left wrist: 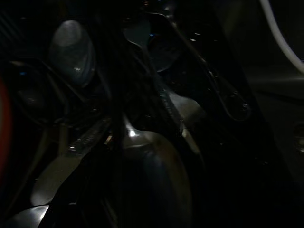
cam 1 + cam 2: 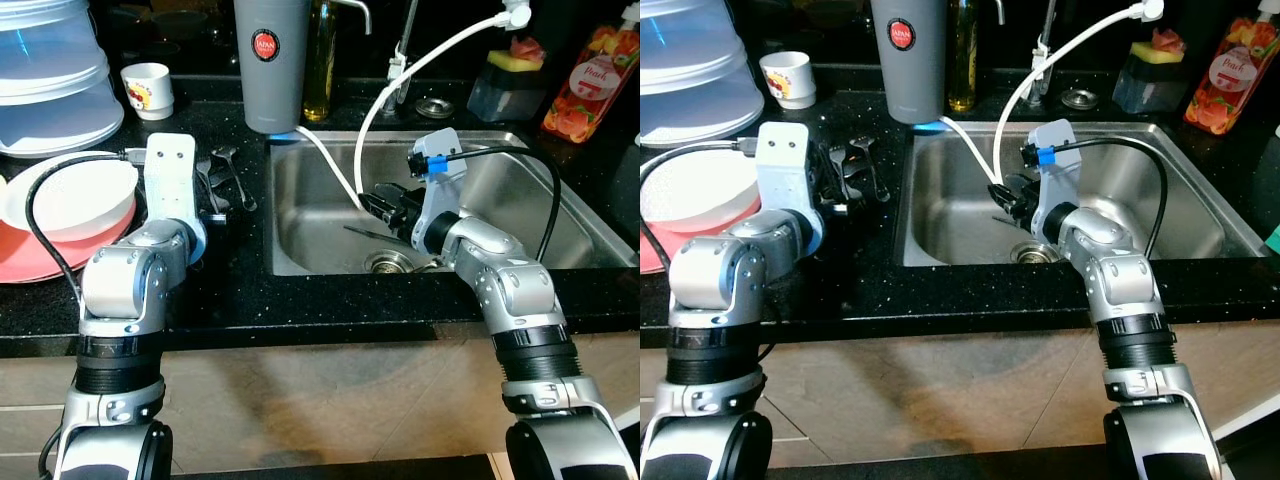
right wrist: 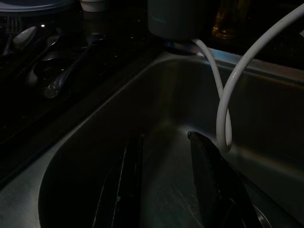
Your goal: Kitchen organization
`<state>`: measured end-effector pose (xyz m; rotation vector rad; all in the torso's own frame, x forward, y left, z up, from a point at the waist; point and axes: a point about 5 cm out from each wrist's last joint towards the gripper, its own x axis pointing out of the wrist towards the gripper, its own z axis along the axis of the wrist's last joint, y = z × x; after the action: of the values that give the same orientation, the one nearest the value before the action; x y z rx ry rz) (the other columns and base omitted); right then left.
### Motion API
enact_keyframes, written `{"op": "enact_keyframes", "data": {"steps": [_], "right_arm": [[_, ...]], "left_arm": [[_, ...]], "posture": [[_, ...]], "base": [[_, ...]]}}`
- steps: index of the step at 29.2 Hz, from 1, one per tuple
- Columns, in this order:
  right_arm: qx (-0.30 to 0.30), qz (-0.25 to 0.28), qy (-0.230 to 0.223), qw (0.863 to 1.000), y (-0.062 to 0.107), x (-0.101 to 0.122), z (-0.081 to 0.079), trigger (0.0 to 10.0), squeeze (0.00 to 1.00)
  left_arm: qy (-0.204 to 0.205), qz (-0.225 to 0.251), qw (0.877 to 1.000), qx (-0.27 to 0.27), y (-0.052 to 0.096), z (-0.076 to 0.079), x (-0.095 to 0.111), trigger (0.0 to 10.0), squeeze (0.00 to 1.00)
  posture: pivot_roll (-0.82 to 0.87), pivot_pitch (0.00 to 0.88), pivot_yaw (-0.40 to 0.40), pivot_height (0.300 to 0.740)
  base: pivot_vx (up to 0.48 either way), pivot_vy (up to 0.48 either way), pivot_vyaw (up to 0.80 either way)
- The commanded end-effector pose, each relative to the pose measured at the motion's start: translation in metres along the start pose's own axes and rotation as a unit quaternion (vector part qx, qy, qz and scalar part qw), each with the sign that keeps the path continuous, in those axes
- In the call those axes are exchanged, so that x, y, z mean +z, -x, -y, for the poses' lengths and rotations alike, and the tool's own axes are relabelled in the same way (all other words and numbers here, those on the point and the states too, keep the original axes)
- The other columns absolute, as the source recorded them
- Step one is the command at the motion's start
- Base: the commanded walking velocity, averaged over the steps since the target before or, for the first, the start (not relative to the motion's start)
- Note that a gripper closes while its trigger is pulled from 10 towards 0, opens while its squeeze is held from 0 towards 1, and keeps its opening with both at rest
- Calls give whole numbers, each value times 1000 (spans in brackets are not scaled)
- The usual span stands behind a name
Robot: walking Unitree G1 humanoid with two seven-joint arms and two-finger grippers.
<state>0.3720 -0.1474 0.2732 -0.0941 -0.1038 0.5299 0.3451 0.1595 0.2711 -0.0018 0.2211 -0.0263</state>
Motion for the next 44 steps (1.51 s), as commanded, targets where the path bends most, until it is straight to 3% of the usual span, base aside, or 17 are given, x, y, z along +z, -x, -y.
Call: {"op": "enact_keyframes", "data": {"steps": [1, 2, 3, 4, 27, 44], "right_arm": [[7, -4, 0, 1000, 1, -1, -3, 10000, 0], [7, -4, 0, 1000, 1, -1, -3, 10000, 0], [7, -4, 0, 1000, 1, -1, -3, 10000, 0], [6, -3, 0, 1000, 1, -1, -3, 10000, 0], [5, 0, -8, 1000, 0, 0, -2, 10000, 0], [4, 4, -11, 1000, 1, 1, -2, 10000, 0]], "left_arm": [[5, -20, 1000, -16, -4, 5, -9, 3922, 0], [5, -20, 1000, -16, -4, 5, -9, 2588, 0], [5, -18, 1000, -17, -4, 5, -9, 2157, 0], [6, -15, 1000, -19, -3, 6, -7, 0, 0], [8, 55, 998, -18, 4, 11, 23, 0, 0], [1, 144, 989, -31, 16, 19, 54, 0, 0]], "posture": [[17, 167, -9, 740], [15, 170, -9, 740], [15, 170, -9, 740], [16, 170, -9, 740], [18, 174, -9, 740], [23, 173, -10, 740]], "base": [[0, 0, 0], [0, 0, 0], [0, 0, 0], [0, 0, 0], [0, 0, 0], [0, 0, 0]]}}
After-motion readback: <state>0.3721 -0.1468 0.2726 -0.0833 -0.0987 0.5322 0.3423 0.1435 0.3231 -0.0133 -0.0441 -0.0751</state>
